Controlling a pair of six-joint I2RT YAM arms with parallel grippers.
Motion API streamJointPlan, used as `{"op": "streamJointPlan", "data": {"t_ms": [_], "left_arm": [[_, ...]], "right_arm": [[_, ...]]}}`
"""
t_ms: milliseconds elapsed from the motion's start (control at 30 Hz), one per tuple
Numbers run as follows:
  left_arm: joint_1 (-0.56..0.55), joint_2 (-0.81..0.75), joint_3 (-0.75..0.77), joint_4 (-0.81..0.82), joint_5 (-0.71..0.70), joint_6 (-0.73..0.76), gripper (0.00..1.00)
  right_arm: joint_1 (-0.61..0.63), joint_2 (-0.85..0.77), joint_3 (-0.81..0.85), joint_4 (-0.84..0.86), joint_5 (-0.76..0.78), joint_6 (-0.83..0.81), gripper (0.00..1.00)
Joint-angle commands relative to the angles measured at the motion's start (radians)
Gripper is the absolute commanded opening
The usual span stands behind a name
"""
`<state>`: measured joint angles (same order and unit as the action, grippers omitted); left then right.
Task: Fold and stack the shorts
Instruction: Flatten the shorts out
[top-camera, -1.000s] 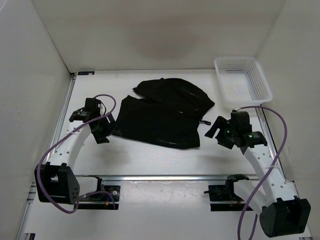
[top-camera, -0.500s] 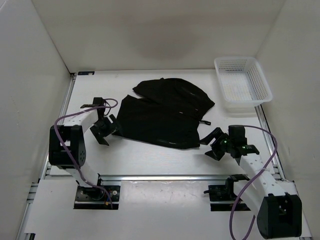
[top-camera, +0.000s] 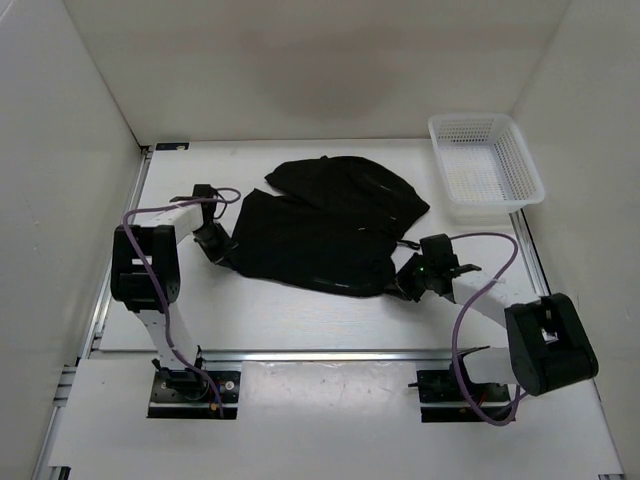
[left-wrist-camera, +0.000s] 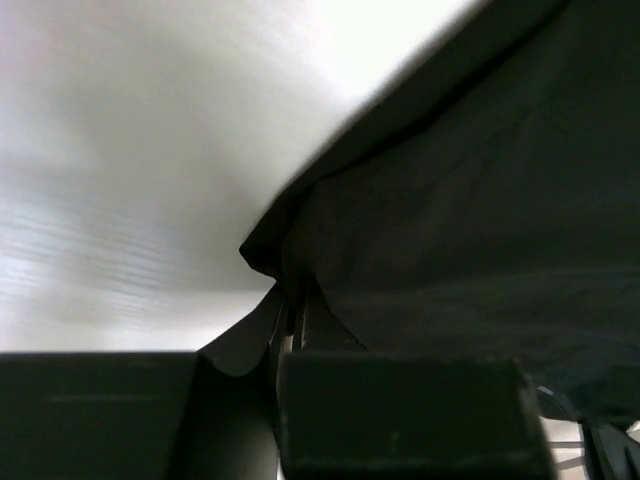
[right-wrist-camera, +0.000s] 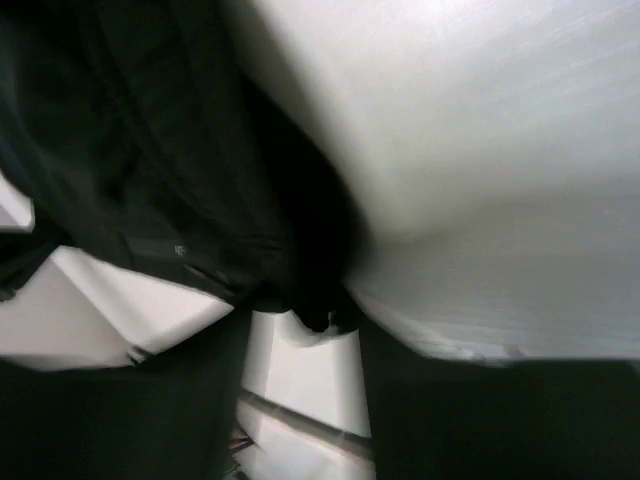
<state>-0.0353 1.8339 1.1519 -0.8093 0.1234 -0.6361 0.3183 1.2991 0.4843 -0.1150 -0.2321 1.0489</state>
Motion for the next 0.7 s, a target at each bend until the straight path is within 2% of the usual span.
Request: {"op": "streamJointPlan", "data": {"t_ms": [0,33,67,133,200,233,300,333,400,500,633,667], "left_arm": [[0.003,-0.001,0.072,0.021,0.024,0.029,0.10],[0.014,-0.001,0.090,0.004,0.036,0.029,0.10],[0.014,-0.018,0.113,-0.007,0.036,0.029,0.10],[0.028,-0.027,0.224,-0.039,0.061,0.038,0.10],[0.055,-0.041,0.340,-0.111,0.097,0.047,0.10],[0.055,-0.041,0.480,-0.143,0.097,0.047,0.10],[0.064,-0.041,0.630,-0.235,0.122,0.047,0.10],[0.064,-0.041,0.761,-0.263,0.122,0.056,0.10],[0.075,-0.073,0.850,-0.298,0.133,0.056,0.10],[0.075,-0.155,0.840,-0.298,0.154,0.056,0.10],[0.075,-0.300,0.594,-0.234,0.163,0.065,0.10],[0.075,-0.330,0.468,-0.220,0.154,0.065,0.10]], "right_arm": [[0.008,0.043,0.080,0.042,0.117,0.004,0.14],[-0.007,0.052,0.158,0.017,0.126,-0.009,0.04],[-0.007,0.052,0.206,-0.003,0.140,-0.026,0.00],[-0.039,0.078,0.320,-0.064,0.149,-0.094,0.00],[-0.076,0.127,0.549,-0.106,0.128,-0.154,0.00],[-0.085,0.150,0.644,-0.191,0.128,-0.179,0.00],[-0.094,0.180,0.884,-0.254,0.128,-0.254,0.00],[-0.094,0.180,0.942,-0.296,0.128,-0.272,0.00],[-0.094,0.160,1.008,-0.319,0.119,-0.315,0.00],[-0.085,0.085,0.972,-0.331,0.119,-0.339,0.00],[-0.048,-0.033,0.773,-0.331,0.135,-0.363,0.00],[-0.029,-0.084,0.725,-0.331,0.135,-0.372,0.00]]}}
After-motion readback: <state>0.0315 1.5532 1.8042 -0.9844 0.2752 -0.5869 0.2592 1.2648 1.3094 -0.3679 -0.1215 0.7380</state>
